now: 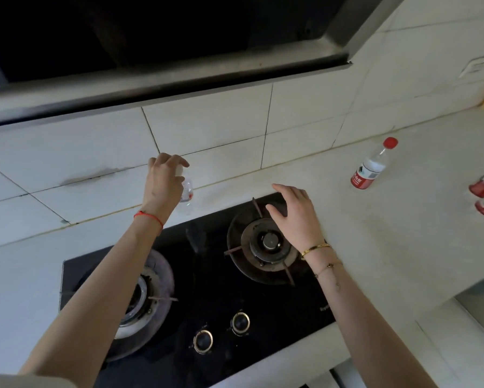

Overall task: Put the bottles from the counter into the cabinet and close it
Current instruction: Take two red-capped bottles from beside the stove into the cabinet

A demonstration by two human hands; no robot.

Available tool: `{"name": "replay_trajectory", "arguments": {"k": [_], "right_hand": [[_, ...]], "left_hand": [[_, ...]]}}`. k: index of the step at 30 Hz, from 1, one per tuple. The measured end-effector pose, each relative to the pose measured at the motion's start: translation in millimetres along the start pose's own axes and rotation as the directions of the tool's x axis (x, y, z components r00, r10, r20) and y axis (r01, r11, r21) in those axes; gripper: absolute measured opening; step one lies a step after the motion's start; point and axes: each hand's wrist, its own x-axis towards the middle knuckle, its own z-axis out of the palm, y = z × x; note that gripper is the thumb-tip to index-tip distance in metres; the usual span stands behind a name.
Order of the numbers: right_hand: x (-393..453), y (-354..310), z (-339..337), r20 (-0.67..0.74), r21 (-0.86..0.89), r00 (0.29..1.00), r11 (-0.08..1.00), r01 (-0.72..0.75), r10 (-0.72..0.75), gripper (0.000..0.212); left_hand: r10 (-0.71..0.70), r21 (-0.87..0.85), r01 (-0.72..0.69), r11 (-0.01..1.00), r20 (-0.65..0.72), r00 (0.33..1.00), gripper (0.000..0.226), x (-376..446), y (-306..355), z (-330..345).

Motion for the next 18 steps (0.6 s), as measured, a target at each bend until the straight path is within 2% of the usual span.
{"name": "replay_trajectory", "arguments": {"k": [10, 18], "right_hand": [[-4, 84, -67, -0.148, -0.001, 0.987, 0.998, -0.068, 0.067, 0.044], [48, 184, -136, -0.216, -0.047, 0.972, 0.993, -0.105, 0.092, 0.046]], "left_hand": [[0.230, -0.152, -0.232, 0.961, -0.033, 0.973, 0.041, -38, 130, 18], [0.260, -0.222, -0.258, 0.940, -0.019, 0.965, 0.043, -53, 235, 68]]}}
